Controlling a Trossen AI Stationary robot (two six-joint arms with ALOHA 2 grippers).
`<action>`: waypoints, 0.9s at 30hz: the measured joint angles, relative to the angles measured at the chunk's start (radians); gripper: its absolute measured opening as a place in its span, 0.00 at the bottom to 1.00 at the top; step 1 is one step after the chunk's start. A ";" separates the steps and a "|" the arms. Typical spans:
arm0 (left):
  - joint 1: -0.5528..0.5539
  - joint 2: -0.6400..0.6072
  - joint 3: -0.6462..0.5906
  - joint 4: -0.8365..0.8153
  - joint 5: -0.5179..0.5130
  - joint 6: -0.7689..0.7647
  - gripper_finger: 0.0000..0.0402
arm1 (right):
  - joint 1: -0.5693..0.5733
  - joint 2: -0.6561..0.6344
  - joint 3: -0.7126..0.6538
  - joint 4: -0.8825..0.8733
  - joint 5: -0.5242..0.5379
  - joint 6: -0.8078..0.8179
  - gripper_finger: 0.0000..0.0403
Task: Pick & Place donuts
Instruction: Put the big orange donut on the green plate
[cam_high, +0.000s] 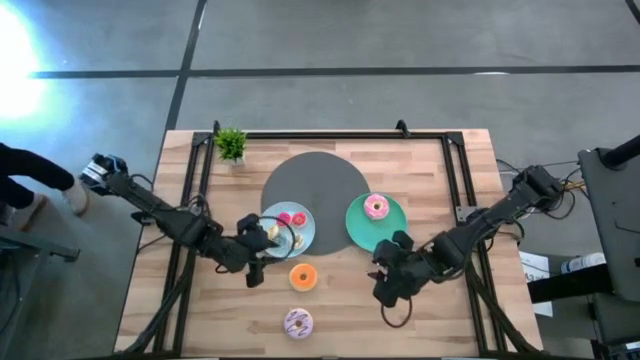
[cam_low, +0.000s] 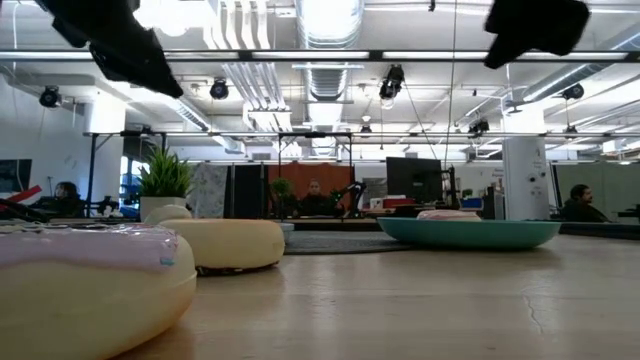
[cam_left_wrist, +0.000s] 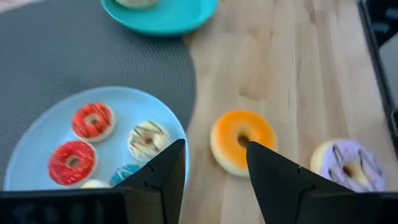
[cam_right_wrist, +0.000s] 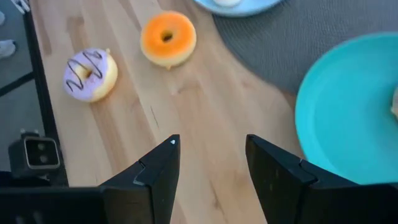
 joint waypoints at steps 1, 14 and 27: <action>-0.008 0.017 0.000 0.002 0.008 0.003 0.36 | 0.013 0.000 0.000 -0.014 0.001 0.015 0.43; -0.075 0.441 0.174 0.084 0.112 0.099 0.36 | 0.146 0.000 -0.001 -0.201 0.050 0.106 0.43; -0.073 0.754 0.515 -0.192 0.062 0.171 0.36 | 0.183 -0.001 -0.006 -0.204 0.048 0.060 0.43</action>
